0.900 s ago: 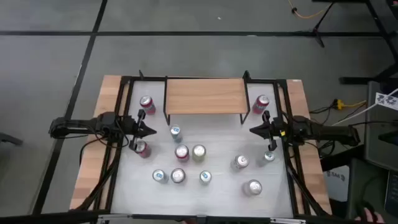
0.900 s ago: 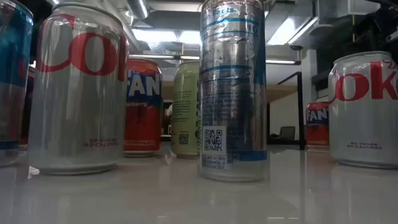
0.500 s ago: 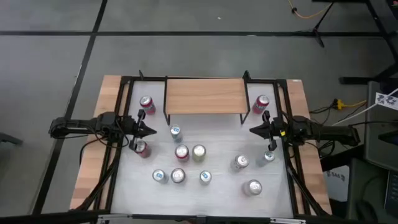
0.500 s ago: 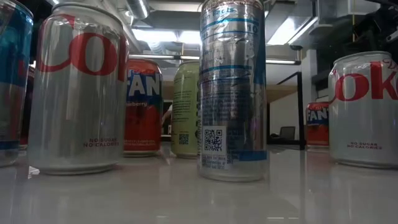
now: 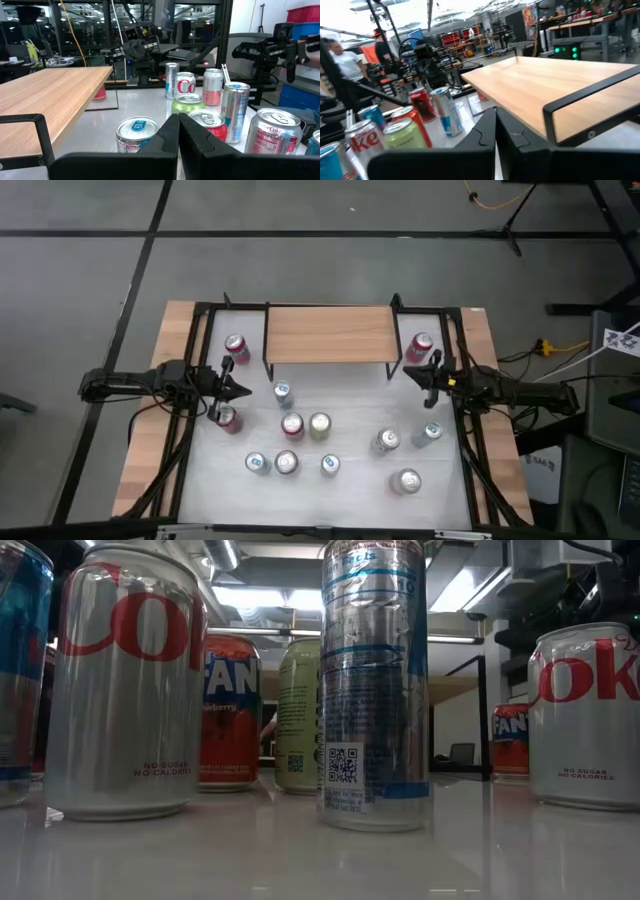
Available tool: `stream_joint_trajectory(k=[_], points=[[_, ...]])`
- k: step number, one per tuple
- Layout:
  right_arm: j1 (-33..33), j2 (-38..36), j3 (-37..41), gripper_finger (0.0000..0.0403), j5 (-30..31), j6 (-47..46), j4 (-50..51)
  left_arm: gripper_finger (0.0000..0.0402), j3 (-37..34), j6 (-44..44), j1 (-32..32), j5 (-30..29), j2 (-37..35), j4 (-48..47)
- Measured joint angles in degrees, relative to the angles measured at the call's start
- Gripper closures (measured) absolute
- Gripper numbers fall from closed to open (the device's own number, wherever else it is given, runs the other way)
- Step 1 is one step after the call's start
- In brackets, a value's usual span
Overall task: Sort soda cans
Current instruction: Put the top right red soda can on the shelf
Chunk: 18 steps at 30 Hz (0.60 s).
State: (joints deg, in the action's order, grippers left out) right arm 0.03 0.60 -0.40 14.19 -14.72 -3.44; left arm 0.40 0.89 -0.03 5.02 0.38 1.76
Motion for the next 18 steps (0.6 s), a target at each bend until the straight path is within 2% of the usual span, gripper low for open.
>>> stream_joint_trajectory(k=[18], points=[[0.0, 0.02, 0.0, 0.0402, -1.32, -0.02, -2.5, 0.0401, 0.0, -0.02, 0.0, -0.02, 0.0, 0.0]])
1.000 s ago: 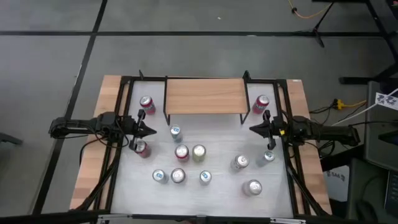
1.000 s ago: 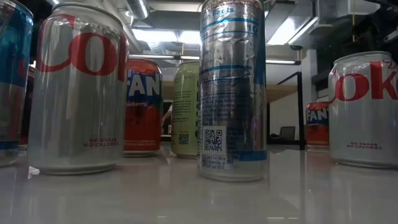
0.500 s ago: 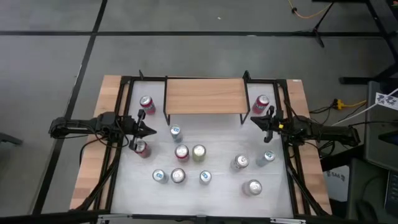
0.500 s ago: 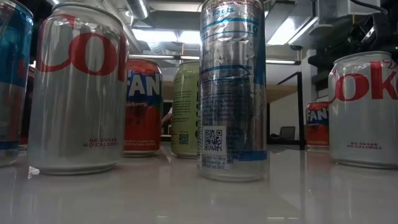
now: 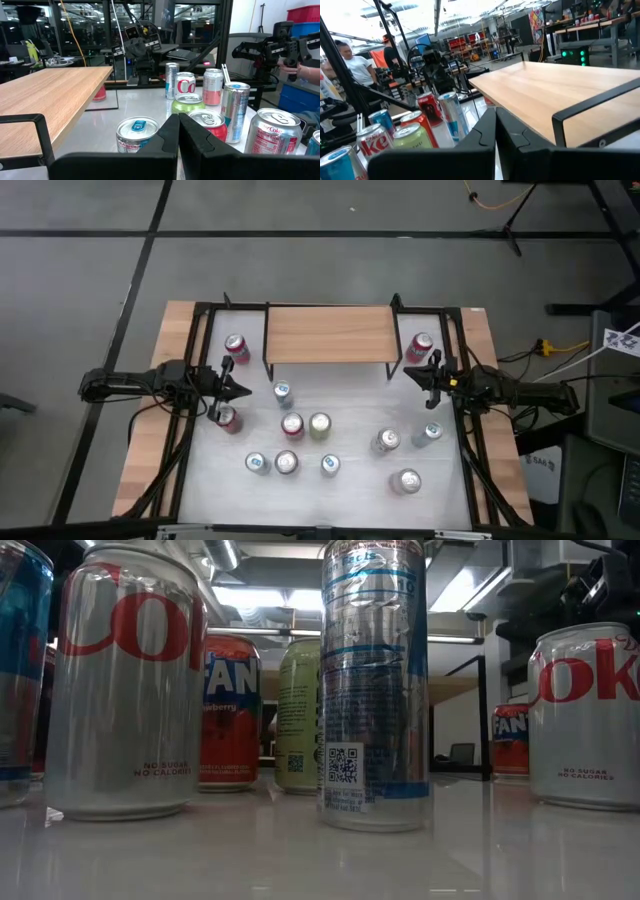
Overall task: Sort soda cans
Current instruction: Put the top right red soda can on the shelf
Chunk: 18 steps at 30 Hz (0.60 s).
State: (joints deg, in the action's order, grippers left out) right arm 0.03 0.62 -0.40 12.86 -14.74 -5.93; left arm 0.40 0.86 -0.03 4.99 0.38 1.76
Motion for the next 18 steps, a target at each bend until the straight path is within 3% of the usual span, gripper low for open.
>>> stream_joint_trajectory(k=[9, 12, 18], points=[[0.0, 0.0, 0.0, 0.0385, -0.81, 0.02, -2.17, 0.0401, 0.0, 0.0, 0.0, -1.44, 0.0, 0.22], [0.0, 0.0, -0.04, 0.0341, -1.39, 0.01, -4.76, 0.0401, 0.0, 0.02, 0.0, -1.45, 0.0, 0.28], [0.0, 0.0, -4.74, 0.021, -2.4, -0.46, -5.05, 0.0401, 0.0, 0.07, 0.01, -1.49, 0.0, 1.51]])
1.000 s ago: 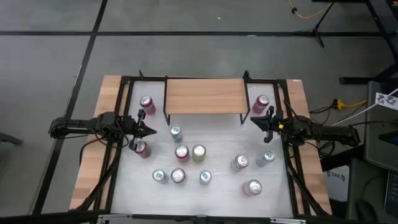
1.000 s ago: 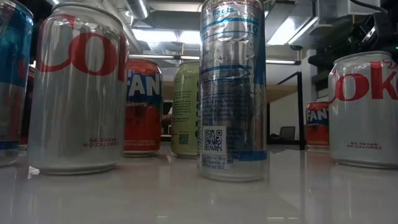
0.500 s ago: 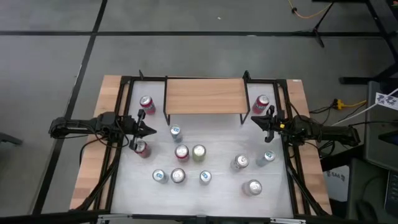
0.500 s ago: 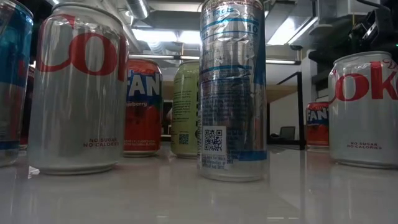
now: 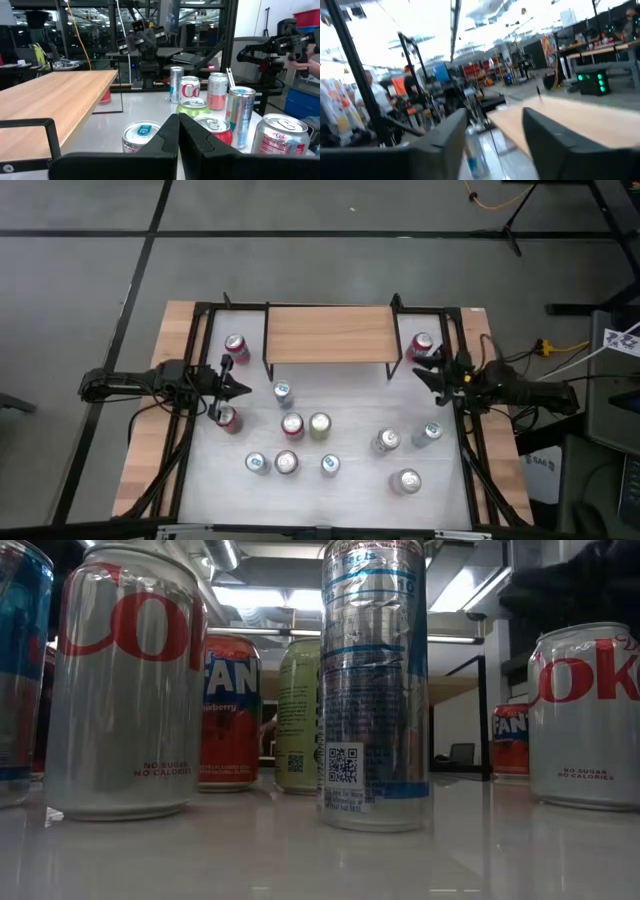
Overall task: Sort soda cans
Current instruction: Put the top right red soda can on the shelf
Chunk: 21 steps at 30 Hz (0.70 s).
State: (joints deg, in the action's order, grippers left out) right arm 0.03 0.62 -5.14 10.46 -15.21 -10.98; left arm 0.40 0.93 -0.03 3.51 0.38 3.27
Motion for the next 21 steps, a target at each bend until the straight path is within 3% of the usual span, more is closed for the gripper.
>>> stream_joint_trajectory(k=[5, 9, 21], points=[[0.0, 0.83, -6.28, 0.012, 0.25, -1.11, 0.09, 0.0401, 0.0, -0.07, -0.01, -1.07, 0.0, 3.43], [0.0, 4.29, -13.66, 0.0083, 2.5, -1.05, 3.71, 0.0401, 0.0, -0.07, 0.01, -1.09, 0.0, 5.74], [0.0, 26.65, -44.45, 0.0079, 20.24, -0.84, 41.02, 0.0401, 0.0, -0.07, 0.0, -1.11, 0.0, 7.33]])
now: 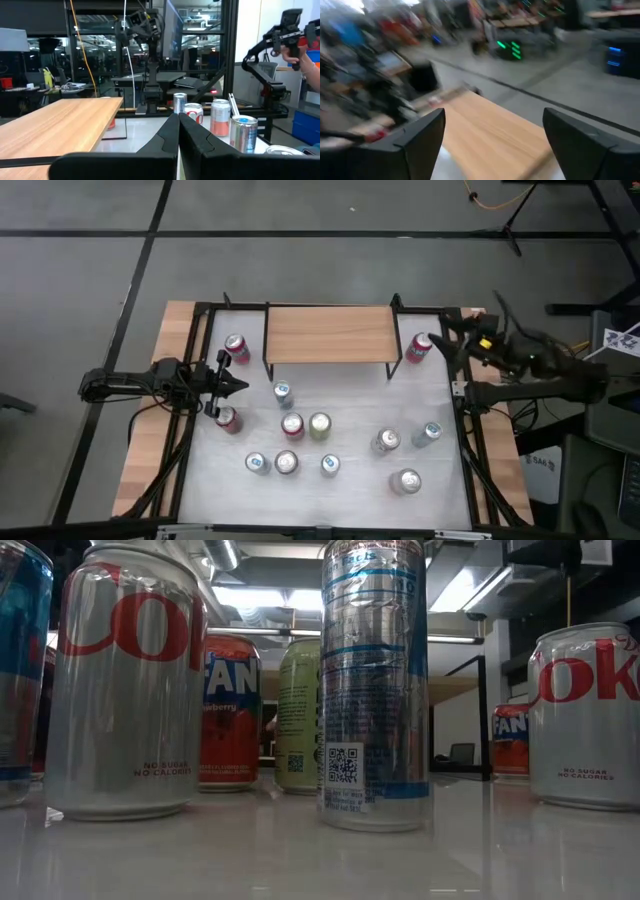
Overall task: Sort soda cans
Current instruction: Put the top right red soda can on the shelf
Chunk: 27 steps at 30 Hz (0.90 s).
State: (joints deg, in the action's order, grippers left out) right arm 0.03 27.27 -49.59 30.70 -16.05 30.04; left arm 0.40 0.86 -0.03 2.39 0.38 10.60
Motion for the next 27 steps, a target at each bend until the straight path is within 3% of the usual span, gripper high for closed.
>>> stream_joint_trajectory(k=[7, 13, 16, 21, 27], points=[[0.04, 13.67, -16.66, 0.0079, 8.09, -0.06, 23.12, 0.0401, 0.0, 0.0, 0.0, -0.02, 0.0, 0.04], [6.42, 21.55, -25.22, 0.0079, 5.65, 1.31, 35.52, 0.0401, 0.0, 0.0, 0.01, -0.02, 0.0, 0.04], [13.43, 23.97, -26.26, 0.0079, -1.76, 7.57, 38.9, 0.0401, 0.0, 0.0, 0.01, -0.02, 0.0, 0.04], [27.9, 26.86, -25.19, 0.0079, -20.82, 20.69, 39.39, 0.0401, 0.0, 0.0, -0.01, -0.02, 0.0, 0.03], [43.93, 32.05, -23.84, 0.0079, -32.08, 34.62, 39.6, 0.0401, 0.0, 0.01, 0.01, -0.02, 0.0, 0.02]])
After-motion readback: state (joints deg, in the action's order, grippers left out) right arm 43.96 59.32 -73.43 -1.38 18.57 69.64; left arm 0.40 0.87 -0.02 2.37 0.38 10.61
